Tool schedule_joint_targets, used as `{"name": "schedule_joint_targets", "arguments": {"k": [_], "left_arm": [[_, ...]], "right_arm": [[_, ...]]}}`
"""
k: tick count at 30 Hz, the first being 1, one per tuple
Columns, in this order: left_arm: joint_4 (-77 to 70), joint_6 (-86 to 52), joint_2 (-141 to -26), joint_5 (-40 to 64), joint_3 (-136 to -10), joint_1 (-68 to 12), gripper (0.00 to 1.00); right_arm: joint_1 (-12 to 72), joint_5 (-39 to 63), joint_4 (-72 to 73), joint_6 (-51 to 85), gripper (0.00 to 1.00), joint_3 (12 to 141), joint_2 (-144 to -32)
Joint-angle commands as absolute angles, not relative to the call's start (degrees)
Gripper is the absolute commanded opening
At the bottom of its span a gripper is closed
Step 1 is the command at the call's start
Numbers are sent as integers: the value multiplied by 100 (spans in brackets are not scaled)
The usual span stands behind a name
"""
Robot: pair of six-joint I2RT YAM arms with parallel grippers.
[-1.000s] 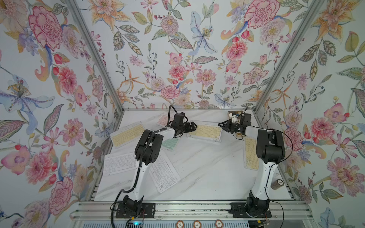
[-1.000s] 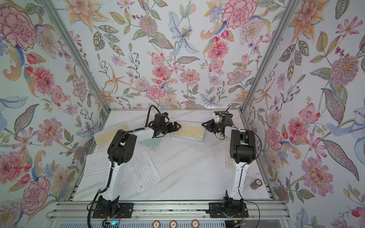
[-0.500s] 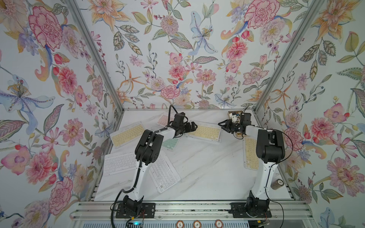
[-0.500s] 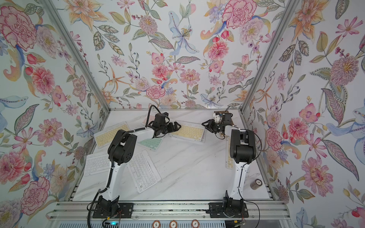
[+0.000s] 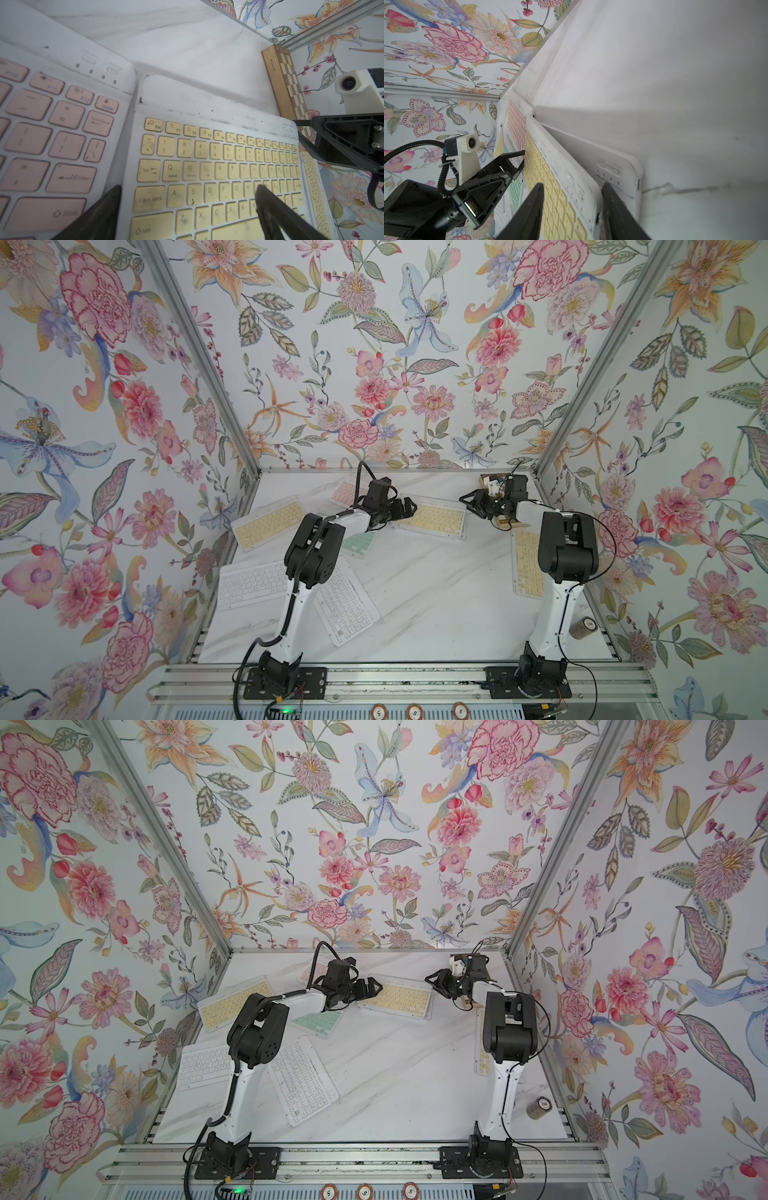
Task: Stack the numeric keypads
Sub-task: Place the numeric keypad at the numeric keypad.
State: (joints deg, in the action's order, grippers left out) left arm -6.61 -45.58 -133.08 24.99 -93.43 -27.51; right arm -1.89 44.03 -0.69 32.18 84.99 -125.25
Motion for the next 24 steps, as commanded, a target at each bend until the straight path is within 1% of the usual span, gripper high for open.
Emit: {"name": "schedule_joint_targets", "arguments": {"k": [1, 24], "left_arm": [[-483, -4523, -13043, 2470, -9255, -2871, 99], [-233, -4441, -12911, 2421, -9369, -2979, 99]], "right_arm": [[-106, 4364, -167, 3279, 48, 8665, -12690], [-79, 4192, -377, 3379, 49, 9079, -12878]]}}
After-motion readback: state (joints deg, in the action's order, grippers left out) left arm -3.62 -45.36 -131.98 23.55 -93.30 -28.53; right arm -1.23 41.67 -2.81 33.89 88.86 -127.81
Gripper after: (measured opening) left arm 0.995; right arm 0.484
